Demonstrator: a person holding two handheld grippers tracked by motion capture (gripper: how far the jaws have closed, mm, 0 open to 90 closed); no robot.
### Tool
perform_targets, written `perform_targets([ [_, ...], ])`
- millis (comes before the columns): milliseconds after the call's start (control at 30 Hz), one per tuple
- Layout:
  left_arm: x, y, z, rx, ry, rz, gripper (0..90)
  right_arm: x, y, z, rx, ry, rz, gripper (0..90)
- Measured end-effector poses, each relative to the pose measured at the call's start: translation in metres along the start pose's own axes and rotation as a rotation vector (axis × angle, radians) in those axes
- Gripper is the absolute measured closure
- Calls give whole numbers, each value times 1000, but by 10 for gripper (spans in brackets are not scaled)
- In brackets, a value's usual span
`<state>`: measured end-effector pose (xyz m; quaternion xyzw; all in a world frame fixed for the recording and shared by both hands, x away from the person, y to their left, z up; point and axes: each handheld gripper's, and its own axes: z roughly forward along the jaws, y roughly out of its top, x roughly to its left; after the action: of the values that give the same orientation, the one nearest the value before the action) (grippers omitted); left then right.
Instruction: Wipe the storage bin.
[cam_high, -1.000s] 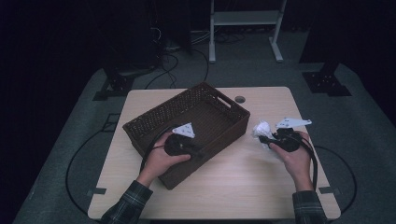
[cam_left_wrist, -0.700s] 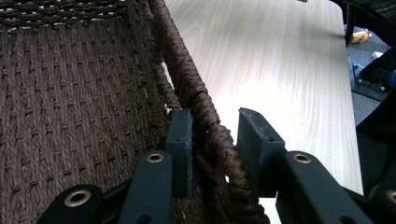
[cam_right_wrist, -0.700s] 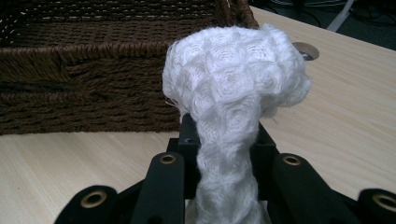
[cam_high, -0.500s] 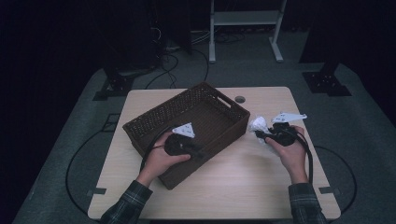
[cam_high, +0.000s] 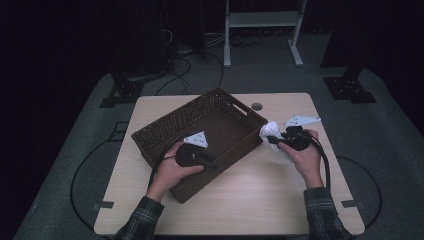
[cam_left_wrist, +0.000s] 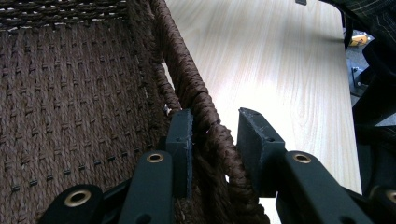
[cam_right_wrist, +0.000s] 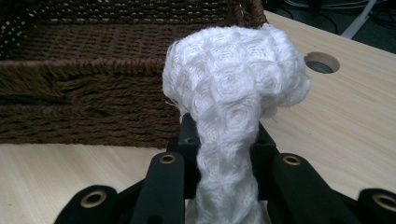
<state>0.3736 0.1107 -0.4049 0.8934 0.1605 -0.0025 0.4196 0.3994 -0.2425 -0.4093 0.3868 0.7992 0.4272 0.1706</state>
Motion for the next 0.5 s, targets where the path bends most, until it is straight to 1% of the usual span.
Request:
perform_targets([
  [67,0,0,0,0,0,1,661,-1,2,3,7,-4,-8,726],
  [300,0,0,0,-1,1,-1,662,-5,6,13,17,-1,-4,727],
  [500,0,-1,0,-2,-1,-2,662,-9,3,20,28,-3,5,730],
])
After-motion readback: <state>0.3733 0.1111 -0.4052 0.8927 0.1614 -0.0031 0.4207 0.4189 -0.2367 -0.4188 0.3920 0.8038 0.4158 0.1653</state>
